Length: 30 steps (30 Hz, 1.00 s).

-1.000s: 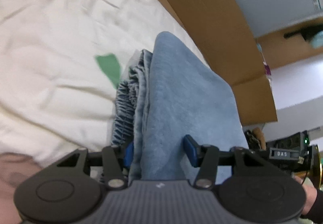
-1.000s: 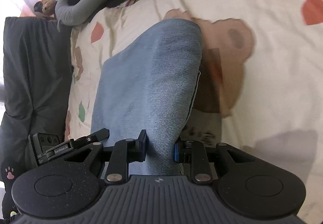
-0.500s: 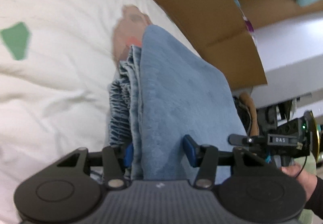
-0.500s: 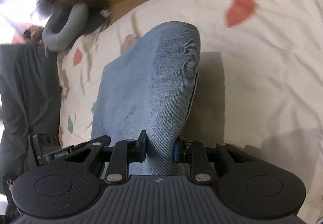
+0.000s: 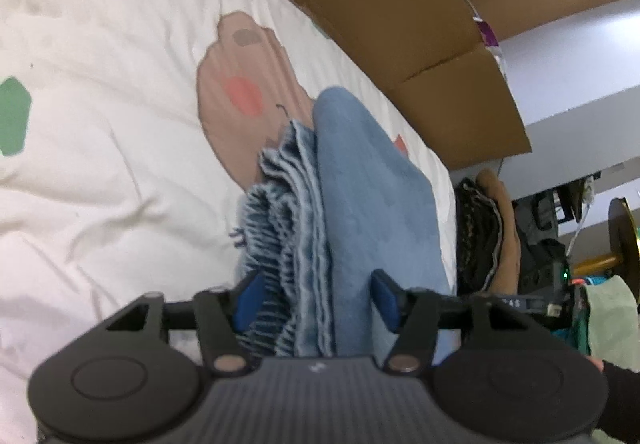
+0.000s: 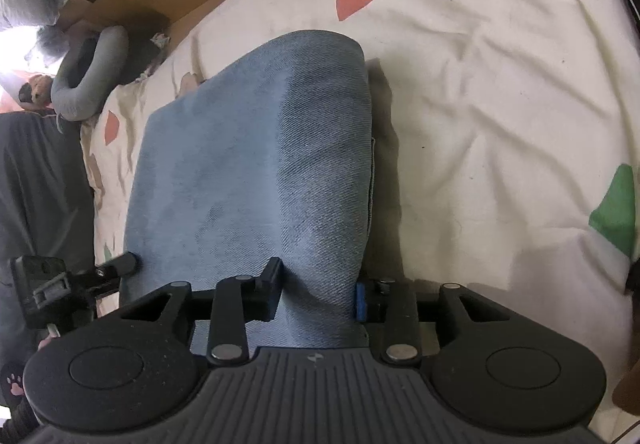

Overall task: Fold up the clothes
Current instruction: 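Close the right gripper on the folded jeans while the left gripper grasps the stack, then lift the folded jeans stack up with both grippers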

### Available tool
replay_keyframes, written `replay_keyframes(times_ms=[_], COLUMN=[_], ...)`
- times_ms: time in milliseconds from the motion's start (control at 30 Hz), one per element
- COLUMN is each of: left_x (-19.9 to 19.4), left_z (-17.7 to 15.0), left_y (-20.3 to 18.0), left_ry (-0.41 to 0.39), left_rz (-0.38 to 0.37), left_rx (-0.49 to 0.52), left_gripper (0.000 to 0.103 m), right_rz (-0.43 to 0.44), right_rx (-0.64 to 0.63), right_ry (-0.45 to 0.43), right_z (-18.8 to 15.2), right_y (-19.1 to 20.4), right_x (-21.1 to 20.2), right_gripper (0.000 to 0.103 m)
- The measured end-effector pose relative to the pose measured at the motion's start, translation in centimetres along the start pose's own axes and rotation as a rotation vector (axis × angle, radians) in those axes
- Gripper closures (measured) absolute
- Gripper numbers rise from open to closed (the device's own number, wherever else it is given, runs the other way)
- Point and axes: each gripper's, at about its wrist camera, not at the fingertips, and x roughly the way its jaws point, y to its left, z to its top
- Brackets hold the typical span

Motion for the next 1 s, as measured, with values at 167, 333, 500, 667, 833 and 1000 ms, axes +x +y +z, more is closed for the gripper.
replay_keyframes(times_ms=[167, 333, 500, 667, 833, 1000], left_x=[2.0, 2.9, 3.3, 3.7, 3.9, 4.9], left_z=[0.4, 0.2, -0.1, -0.1, 0.6, 1.0], left_y=[0.4, 0.9, 1.8, 2.3, 2.1, 2.5], left_ry=[0.013, 0.015, 0.030, 0.060, 0.098, 0.148], left_rz=[-0.014, -0.013, -0.056, -0.105, -0.108, -0.109], left_rx=[-0.033, -0.052, -0.101, -0.148, -0.157, -0.188], left_gripper=[0.032, 0.023, 0.023, 0.039, 0.045, 0.032], right_rz=[-0.007, 0.006, 0.022, 0.041, 0.082, 0.166], right_rx=[-0.005, 0.004, 0.009, 0.015, 0.016, 0.051], right_ry=[-0.001, -0.003, -0.015, -0.040, -0.076, -0.071], right_z=[0.0, 0.1, 0.4, 0.4, -0.2, -0.6], right_y=[0.2, -0.2, -0.3, -0.5, -1.0, -2.6], right_x=[0.3, 0.5, 1.0, 1.2, 0.8, 1.6], right_gripper=[0.063, 0.062, 0.057, 0.054, 0.054, 0.054])
